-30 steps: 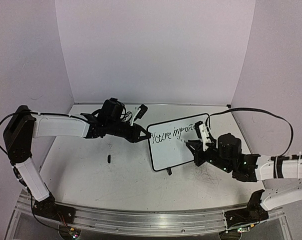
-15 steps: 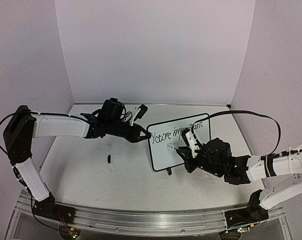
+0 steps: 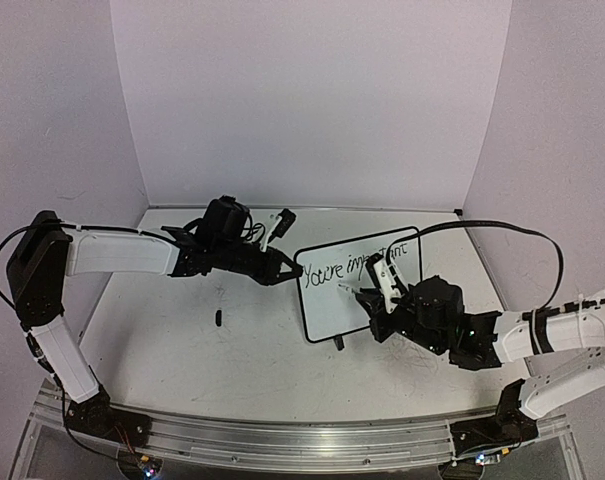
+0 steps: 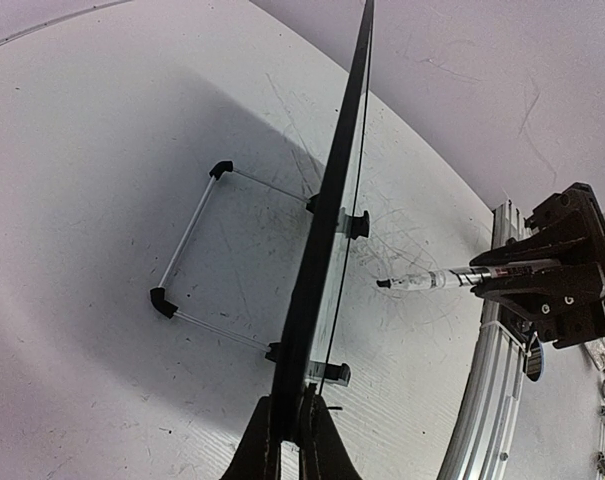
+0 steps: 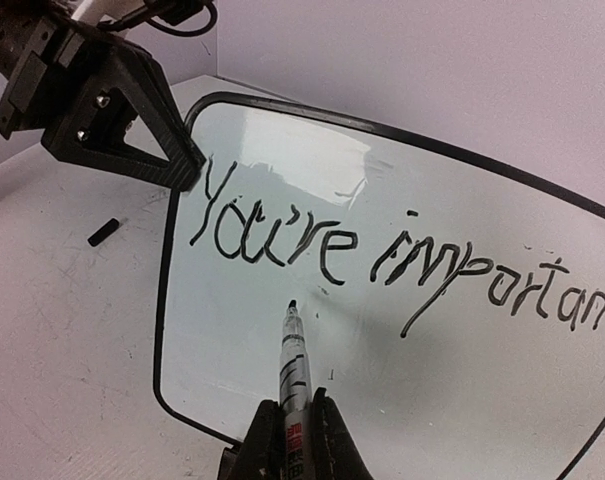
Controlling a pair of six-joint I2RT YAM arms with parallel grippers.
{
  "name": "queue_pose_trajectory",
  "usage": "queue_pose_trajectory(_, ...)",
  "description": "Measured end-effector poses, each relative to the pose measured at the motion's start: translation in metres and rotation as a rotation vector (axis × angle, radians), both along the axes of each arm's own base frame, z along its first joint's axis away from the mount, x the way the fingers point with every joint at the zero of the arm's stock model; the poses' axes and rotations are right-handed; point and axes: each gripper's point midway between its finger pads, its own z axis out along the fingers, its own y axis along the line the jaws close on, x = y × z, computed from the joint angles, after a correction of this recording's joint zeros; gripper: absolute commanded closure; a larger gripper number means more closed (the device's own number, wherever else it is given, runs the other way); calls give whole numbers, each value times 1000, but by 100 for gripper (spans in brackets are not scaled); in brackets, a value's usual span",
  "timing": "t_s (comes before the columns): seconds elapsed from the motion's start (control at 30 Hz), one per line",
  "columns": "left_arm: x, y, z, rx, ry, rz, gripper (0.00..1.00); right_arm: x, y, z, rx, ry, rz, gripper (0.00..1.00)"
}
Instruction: Write a sentence on the whiteboard
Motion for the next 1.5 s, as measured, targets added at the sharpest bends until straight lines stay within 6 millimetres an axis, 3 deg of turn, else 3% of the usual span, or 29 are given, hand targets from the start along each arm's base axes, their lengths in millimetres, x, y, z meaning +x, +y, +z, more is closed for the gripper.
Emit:
queue_pose_trajectory(0.17, 0, 0, 0, 0, 0, 0, 100, -4, 4, -4, -14, 3, 20, 100)
queue_pose_trajectory(0.7, -1, 0, 0, -2, 2, -4, 100, -17, 52, -23, -89, 26, 113, 100)
queue_pose_trajectory(1.5, 1, 1, 0, -1, 2, 0, 100, -9, 50, -33, -126, 50, 28, 100)
